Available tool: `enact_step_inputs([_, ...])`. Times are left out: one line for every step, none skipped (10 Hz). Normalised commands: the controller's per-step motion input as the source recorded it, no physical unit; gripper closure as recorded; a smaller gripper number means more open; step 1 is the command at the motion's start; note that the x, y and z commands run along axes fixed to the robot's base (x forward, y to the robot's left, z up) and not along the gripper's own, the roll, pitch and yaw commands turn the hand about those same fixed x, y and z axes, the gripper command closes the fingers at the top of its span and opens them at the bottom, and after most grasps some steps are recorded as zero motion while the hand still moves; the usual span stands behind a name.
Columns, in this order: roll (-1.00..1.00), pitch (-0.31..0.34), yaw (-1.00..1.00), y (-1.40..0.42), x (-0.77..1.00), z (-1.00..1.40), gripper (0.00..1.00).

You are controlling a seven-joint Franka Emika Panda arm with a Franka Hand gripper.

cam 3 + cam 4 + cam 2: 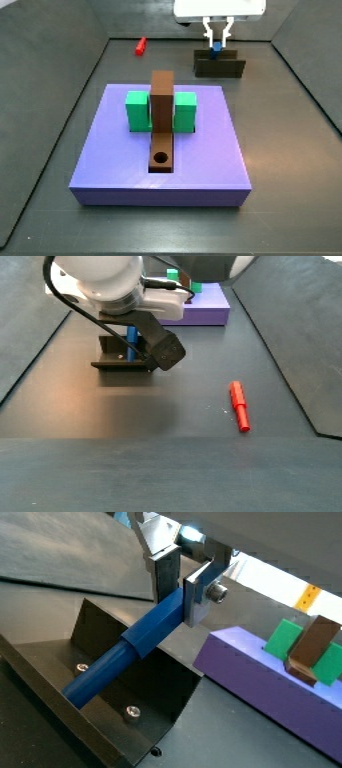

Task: Pick up the blue object. Move up. Place the blue object on the fixture. Regrasp the blue object. Move to above the board. Insert the blue object.
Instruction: Place the blue object on the fixture.

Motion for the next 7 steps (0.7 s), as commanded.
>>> enact_step_inputs([0.23,0.0,-0.1,-0.12,0.0,-0.12,1.0])
enact_step_inputs([0.1,0.0,-0.02,-0.16,0.03,-0.06,1.0])
enact_step_inputs([0.0,0.0,0.0,-0.1,0.14,-0.05,1.0])
enact_step_inputs([0.0,0.02,0.0,-0.01,0.14,-0.03,1.0])
enact_step_inputs([0.0,0.0,0.0,0.0,0.03,0.0,1.0])
enact_step_inputs([0.0,0.0,0.0,0.0,0.0,0.0,1.0])
enact_step_inputs([0.0,0.0,0.0,0.0,0.0,0.0,0.0])
